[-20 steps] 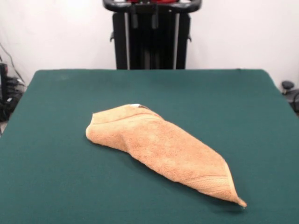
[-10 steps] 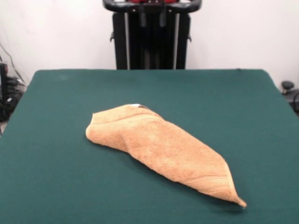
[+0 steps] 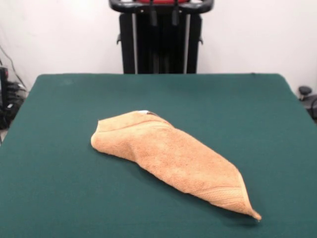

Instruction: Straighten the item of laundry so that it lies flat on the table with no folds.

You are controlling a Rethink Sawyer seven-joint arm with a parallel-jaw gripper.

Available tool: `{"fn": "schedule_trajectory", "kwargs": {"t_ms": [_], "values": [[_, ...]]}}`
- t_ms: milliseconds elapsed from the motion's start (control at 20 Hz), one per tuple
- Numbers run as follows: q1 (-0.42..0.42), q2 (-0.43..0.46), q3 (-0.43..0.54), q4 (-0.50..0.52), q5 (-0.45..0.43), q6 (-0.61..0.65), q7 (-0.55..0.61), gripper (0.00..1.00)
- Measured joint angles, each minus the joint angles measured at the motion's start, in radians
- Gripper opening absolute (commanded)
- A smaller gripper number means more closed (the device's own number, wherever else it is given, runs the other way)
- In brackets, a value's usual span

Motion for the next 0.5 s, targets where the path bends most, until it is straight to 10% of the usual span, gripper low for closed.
{"fn": "schedule_trajectory", "kwargs": {"t_ms": [500], "values": [[0.052,0.027,0.032,-0.168,0.001,0.184,0.000,1.00]]}}
